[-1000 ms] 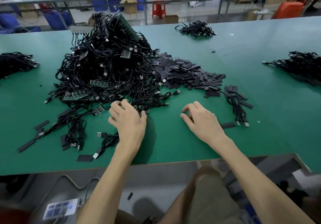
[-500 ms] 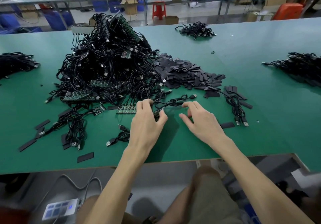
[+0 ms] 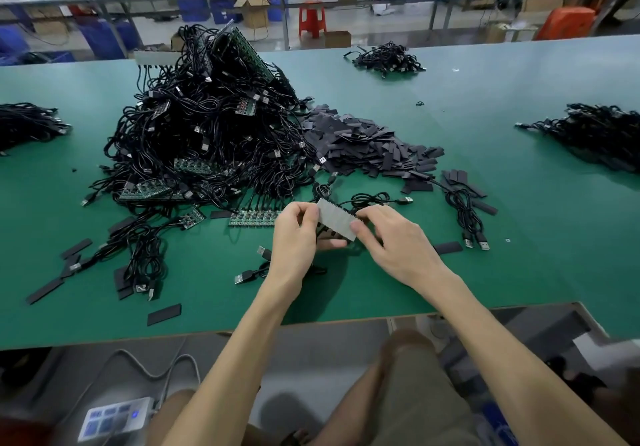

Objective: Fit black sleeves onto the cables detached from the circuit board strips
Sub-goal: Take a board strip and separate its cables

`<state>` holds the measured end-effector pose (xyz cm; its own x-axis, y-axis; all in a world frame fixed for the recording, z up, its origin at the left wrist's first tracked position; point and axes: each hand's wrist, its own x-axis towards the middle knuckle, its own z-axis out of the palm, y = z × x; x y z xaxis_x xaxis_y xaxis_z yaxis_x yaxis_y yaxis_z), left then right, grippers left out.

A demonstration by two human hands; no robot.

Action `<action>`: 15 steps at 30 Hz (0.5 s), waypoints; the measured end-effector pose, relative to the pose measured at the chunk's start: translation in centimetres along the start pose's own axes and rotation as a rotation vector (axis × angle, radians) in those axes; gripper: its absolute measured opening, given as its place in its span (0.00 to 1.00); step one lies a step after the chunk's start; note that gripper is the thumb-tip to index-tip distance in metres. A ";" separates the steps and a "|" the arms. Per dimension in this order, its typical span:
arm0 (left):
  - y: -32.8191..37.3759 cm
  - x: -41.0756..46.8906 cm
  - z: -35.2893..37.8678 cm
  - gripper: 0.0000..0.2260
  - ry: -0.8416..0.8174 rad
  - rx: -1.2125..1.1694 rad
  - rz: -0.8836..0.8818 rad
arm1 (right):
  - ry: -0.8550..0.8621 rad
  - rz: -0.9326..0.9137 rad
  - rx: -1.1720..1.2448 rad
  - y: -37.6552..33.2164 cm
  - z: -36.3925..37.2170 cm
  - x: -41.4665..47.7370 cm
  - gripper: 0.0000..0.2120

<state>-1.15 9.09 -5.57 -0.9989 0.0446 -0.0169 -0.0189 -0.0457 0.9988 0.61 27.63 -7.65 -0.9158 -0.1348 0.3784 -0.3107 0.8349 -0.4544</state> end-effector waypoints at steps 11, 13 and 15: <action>-0.5 1.1 0.2 0.06 0.080 0.403 0.237 | -0.025 0.042 0.066 0.1 -0.1 0.0 0.12; -0.1 1.2 0.1 0.04 0.054 0.359 0.246 | -0.042 0.073 0.095 0.2 -0.1 0.2 0.12; 0.0 1.3 0.2 0.04 0.030 0.384 0.275 | -0.051 0.128 0.194 0.3 -0.2 0.5 0.11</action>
<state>-2.44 9.32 -5.59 -0.9655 0.0530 0.2551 0.2583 0.3208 0.9112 0.10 27.95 -7.45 -0.9610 -0.0650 0.2690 -0.2298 0.7292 -0.6446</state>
